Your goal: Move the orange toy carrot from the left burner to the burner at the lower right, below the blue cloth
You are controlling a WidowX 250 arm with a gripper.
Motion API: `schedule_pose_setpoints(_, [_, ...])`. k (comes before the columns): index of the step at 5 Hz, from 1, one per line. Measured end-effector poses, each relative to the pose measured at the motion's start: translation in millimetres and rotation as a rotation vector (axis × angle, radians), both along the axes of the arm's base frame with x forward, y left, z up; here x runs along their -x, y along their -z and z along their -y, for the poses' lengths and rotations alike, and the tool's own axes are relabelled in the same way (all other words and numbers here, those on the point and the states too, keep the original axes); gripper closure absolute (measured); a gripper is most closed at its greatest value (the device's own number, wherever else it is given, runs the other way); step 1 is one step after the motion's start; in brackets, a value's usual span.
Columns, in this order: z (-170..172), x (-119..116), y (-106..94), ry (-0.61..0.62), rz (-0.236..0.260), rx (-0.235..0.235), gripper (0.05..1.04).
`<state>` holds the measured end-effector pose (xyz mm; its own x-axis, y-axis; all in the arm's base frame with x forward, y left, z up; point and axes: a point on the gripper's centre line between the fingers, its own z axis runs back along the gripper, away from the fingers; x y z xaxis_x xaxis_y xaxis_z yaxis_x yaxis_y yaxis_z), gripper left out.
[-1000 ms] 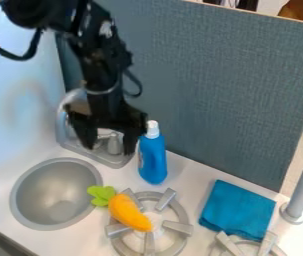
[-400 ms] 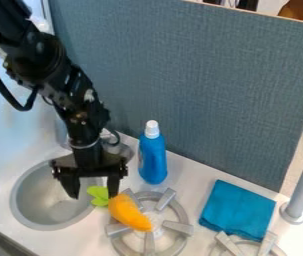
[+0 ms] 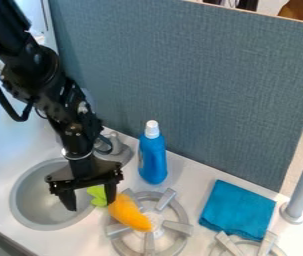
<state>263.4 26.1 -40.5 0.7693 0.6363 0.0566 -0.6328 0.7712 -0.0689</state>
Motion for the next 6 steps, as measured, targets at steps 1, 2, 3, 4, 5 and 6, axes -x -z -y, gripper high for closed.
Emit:
schedule_pose_setpoints(1, [1, -8, 5.4, -0.065, 0.010, 0.026, 0.078])
schedule_pose_setpoints(2, [3, -14, 14.2, -0.107, 0.013, 0.047, 0.078])
schedule_pose_setpoints(3, [9, -20, 21.6, -0.143, 0.008, 0.088, 0.078])
schedule_pose_setpoints(4, [11, -28, 26.8, -0.183, 0.002, 0.114, 0.078])
schedule_pose_setpoints(5, [18, -38, 30.7, -0.228, 0.003, 0.136, 0.078])
schedule_pose_setpoints(6, [37, -43, 35.4, -0.221, -0.003, 0.153, 0.078])
